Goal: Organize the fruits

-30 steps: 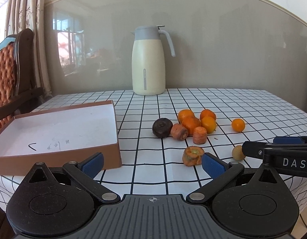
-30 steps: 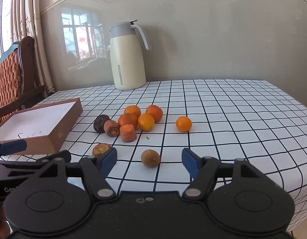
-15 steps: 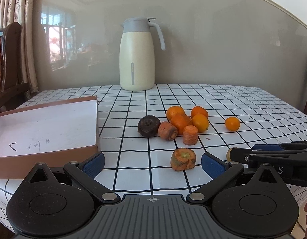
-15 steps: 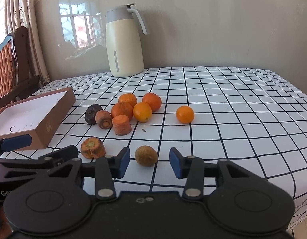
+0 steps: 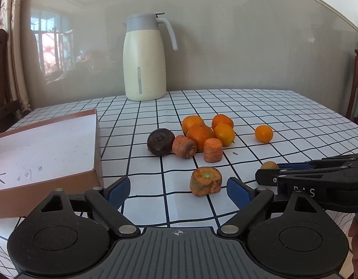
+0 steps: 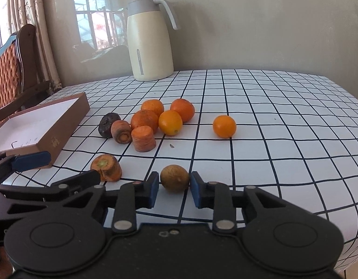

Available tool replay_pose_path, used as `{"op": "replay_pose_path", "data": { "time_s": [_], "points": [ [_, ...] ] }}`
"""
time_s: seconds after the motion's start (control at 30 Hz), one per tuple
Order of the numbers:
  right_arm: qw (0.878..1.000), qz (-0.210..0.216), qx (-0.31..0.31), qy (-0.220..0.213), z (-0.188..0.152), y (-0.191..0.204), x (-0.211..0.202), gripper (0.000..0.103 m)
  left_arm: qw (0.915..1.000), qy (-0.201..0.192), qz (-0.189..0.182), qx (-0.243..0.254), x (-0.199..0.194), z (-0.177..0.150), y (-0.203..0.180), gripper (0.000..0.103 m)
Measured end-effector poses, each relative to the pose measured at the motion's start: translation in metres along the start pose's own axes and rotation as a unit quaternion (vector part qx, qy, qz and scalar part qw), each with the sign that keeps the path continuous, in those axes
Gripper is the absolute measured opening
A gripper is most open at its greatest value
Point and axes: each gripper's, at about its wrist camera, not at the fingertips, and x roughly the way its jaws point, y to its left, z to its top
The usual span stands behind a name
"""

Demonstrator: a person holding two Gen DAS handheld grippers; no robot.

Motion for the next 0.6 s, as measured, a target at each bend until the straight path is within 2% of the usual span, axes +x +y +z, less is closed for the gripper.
{"op": "replay_pose_path", "data": {
  "time_s": [0.17,0.4,0.6],
  "points": [
    [1.0,-0.021,0.011,-0.008,0.0,-0.009,-0.002,0.019,0.9999,-0.001,-0.008,0.007,0.007,0.002,-0.01,0.089],
    [0.999,-0.027,0.03,-0.012,-0.002,-0.026,-0.009,0.019,0.9998,0.008,-0.015,0.01,0.019,0.0,-0.025,0.088],
    [0.999,-0.027,0.037,-0.013,-0.004,-0.029,-0.009,0.019,0.9999,0.012,-0.005,0.001,0.024,-0.002,-0.031,0.078]
  ]
}}
